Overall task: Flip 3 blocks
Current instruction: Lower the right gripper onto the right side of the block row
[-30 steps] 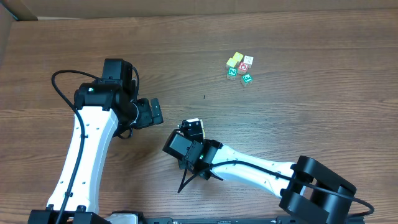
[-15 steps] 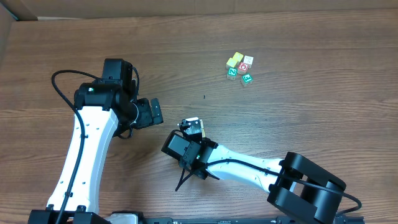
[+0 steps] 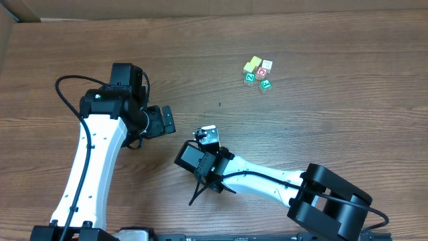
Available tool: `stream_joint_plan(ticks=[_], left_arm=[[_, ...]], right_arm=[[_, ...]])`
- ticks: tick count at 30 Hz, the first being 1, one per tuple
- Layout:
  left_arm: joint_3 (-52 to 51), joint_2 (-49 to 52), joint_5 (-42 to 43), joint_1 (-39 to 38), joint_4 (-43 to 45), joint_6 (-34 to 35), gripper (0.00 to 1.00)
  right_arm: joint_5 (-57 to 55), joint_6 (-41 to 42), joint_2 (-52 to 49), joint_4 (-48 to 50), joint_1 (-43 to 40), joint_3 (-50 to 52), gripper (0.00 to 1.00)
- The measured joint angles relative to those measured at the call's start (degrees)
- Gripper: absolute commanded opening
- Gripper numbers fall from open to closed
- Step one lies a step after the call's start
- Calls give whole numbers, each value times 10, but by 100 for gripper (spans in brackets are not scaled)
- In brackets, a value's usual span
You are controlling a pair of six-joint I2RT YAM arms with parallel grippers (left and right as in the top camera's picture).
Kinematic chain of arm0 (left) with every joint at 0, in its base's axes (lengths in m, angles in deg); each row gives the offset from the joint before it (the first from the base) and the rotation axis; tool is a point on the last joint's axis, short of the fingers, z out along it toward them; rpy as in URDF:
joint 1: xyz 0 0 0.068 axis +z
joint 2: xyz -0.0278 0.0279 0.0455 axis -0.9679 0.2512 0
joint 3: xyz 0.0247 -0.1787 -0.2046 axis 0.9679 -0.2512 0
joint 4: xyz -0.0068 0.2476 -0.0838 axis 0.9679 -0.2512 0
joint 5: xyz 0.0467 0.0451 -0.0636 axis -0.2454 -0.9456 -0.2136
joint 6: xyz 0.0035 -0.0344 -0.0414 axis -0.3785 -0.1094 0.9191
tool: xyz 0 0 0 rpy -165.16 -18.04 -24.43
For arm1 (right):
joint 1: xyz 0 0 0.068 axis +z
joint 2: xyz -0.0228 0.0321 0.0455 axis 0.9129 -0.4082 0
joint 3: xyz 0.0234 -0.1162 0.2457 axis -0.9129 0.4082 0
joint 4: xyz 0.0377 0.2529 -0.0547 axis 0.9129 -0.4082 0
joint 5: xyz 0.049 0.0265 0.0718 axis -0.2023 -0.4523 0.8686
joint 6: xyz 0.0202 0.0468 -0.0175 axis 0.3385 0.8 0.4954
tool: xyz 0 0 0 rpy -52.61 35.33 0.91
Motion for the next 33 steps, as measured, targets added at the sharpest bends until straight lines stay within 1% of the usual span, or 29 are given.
stream_joint_plan(ticks=[11,17,23,29,33], left_arm=[[0,0,0,0,0,0,100],[0,0,0,0,0,0,99],[0,0,0,0,0,0,100],[0,0,0,0,0,0,100],[0,0,0,0,0,0,100]], right_arm=[[-2,9,0,-21,0,0,4],[20,-2,0,10,0,0,4],[42,-14,15,-51,-5,-21,4],[73,-5,86,-81,-47,-33,4],[91,-2,98,-93,-98,-40,4]])
